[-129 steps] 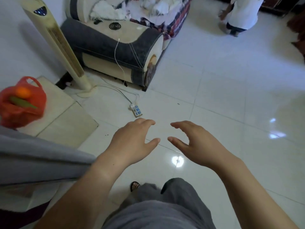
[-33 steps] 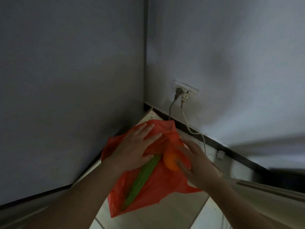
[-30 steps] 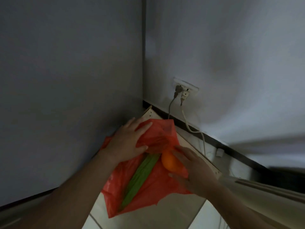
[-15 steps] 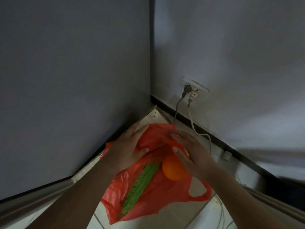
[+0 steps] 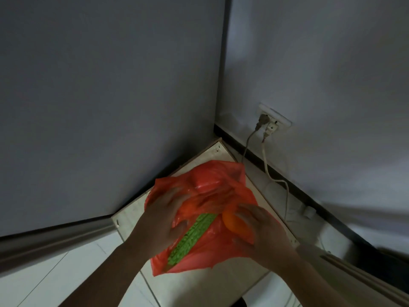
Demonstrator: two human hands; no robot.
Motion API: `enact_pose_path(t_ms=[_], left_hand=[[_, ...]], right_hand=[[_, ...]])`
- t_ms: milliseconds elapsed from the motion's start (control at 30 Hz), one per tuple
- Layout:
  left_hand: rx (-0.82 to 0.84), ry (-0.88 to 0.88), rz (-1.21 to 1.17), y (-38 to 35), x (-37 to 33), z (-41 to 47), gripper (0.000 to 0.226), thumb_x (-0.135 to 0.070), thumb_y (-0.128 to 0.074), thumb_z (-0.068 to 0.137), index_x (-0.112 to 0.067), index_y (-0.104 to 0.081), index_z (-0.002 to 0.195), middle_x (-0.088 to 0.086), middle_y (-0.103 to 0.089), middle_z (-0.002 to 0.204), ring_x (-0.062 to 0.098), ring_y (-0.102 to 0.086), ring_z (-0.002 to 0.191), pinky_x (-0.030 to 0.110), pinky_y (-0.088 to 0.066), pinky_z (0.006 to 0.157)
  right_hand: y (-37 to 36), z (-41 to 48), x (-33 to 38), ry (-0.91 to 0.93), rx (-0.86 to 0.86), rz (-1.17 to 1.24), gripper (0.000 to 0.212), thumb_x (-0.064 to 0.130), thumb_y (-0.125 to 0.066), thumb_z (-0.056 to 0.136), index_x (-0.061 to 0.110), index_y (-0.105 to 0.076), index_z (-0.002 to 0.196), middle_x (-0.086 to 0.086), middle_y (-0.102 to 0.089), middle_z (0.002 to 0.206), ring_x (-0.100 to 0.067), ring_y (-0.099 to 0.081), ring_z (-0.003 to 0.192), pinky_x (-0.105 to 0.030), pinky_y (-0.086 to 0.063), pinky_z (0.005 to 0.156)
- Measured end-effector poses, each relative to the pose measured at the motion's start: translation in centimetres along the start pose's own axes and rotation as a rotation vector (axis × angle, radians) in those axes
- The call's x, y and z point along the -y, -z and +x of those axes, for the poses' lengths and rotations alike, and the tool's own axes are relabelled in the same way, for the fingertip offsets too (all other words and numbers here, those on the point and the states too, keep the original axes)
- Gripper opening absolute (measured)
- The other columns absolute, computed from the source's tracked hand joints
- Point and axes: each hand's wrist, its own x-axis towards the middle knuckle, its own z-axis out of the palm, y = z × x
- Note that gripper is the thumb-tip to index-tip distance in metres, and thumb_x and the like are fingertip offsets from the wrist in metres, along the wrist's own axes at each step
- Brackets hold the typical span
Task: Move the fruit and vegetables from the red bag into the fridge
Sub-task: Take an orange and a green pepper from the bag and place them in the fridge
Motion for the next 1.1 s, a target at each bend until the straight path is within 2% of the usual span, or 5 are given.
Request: enact_pose_path(t_ms=[267,433,533,733,1100], left_hand=[[-0.027,0.071,-0.093,-1.4,-2.6,-2.0,0.058,-0.049,-0.038,0.079,-0.029,-0.042,0.133,-0.004,-0.042,0.138,0.007,-0.037,0.126,0.028,-0.040,0.097],[-0.020,0.061,-0.101,-1.8,-4.3,-2.1,0.052,-0.044,-0.044,0.080,-0.031,-0.046,0.130,-0.007,-0.043,0.136,0.006,-0.040,0.122,0.023,-0.035,0.098],[0.004,0.069,-0.121,-1.8,-5.3,-2.4,0.045,-0.029,-0.055,0.084,-0.029,-0.049,0.129,-0.006,-0.044,0.137,0.010,-0.040,0.126,0.018,-0.028,0.098],[0.028,0.119,-0.222,-1.4,-5.9,-3.1,0.047,-0.032,-0.059,0.082,-0.037,-0.046,0.127,-0.022,-0.038,0.130,-0.006,-0.036,0.119,0.003,-0.028,0.091],[0.022,0.423,-0.879,2.0,-8.4,-1.9,0.035,-0.064,-0.045,0.083,-0.045,-0.052,0.112,-0.028,-0.055,0.109,-0.009,-0.054,0.100,0.006,-0.046,0.077]], right_hand=[[-1.7,0.2,-1.7,-0.049,0.087,-0.028,0.076,0.042,-0.066,0.079,0.041,-0.016,0.135,0.002,-0.035,0.145,-0.022,-0.046,0.121,-0.037,-0.043,0.091],[-1.8,-0.8,-1.4,-0.068,0.118,-0.048,0.077,0.074,-0.038,0.075,0.038,-0.010,0.136,-0.002,-0.030,0.149,-0.026,-0.039,0.129,-0.043,-0.041,0.098],[-1.7,-1.5,-0.9,-0.068,0.047,-0.012,0.080,0.081,-0.028,0.072,0.036,-0.017,0.137,-0.005,-0.033,0.146,-0.029,-0.041,0.127,-0.043,-0.044,0.094],[0.7,-2.2,1.8,-0.219,-0.102,0.392,0.080,0.071,-0.062,0.058,0.033,-0.046,0.127,0.011,-0.047,0.125,-0.011,-0.053,0.105,-0.026,-0.050,0.080],[2.9,-1.9,6.9,-0.219,-0.248,0.659,0.065,0.061,-0.067,0.060,0.044,-0.044,0.118,0.022,-0.049,0.120,0.012,-0.049,0.105,-0.006,-0.046,0.071]])
